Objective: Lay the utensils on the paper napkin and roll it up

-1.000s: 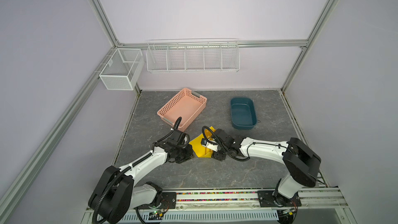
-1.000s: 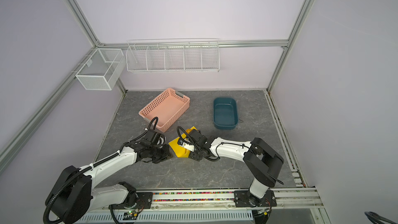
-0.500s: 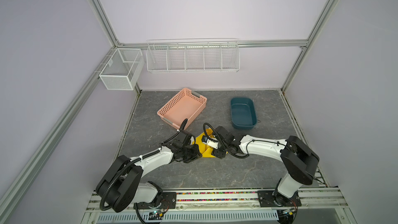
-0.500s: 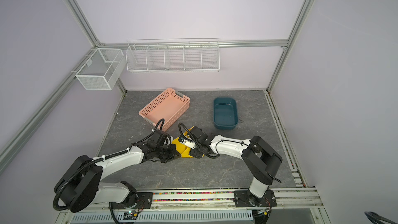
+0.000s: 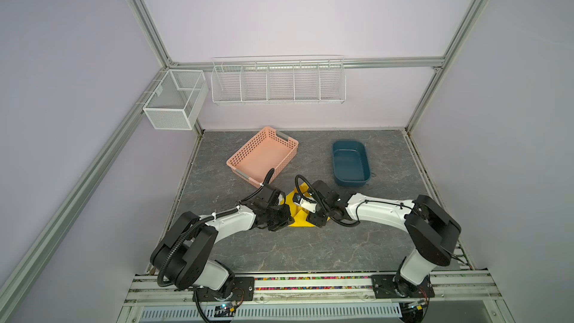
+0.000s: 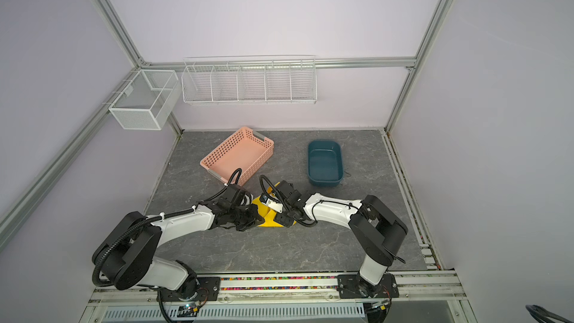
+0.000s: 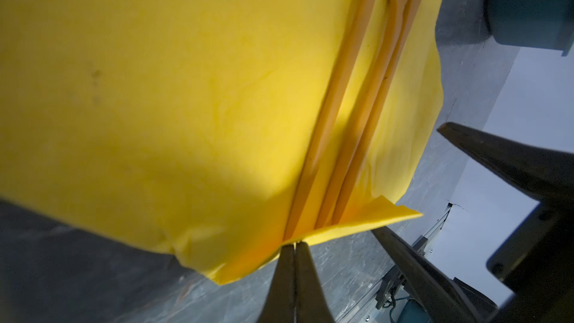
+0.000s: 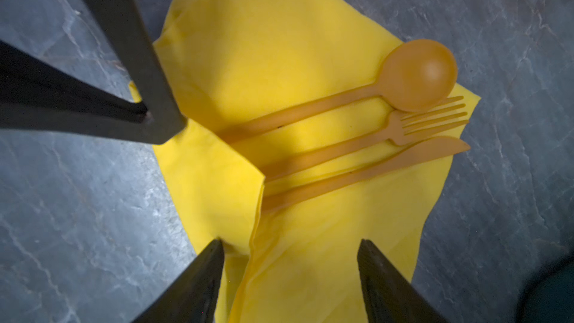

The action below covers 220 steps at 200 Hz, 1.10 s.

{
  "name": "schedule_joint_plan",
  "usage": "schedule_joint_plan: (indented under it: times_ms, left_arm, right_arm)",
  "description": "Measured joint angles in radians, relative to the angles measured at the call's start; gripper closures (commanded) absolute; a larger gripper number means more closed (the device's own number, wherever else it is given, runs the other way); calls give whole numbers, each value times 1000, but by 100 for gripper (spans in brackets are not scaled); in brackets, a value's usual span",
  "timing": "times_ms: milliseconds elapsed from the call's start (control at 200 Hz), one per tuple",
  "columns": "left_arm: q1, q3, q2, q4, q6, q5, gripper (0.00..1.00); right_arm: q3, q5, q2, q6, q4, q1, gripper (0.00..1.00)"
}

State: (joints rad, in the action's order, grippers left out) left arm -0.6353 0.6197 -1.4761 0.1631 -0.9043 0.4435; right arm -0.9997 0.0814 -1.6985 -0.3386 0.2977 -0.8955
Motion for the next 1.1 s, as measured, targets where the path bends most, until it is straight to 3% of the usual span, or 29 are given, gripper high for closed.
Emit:
schedule_joint_plan:
  times_ms: [205,370,560,675,870,1100]
  left_arm:
    - [0,19,-29,18,10,-9,100]
    - [0,24,-48,37,25,-22,100]
    - [0,38,-66,35,31,-20,100]
    - [0,39,-70,30,35,-19,100]
    - [0,39,-70,30,42,-19,100]
    - [0,40,-70,31,46,-19,100]
  right_arm:
    - [-73,-26,14,156,93,3,32]
    - [-89,-111,84,431,126,4,35]
    - [-63,-291,116,798,63,4,51]
    - [-46,-380,88,937,3,4,63]
    - [-34,-454,8,1059,-50,4,91]
    - [-35,-462,-63,1098,-56,4,93]
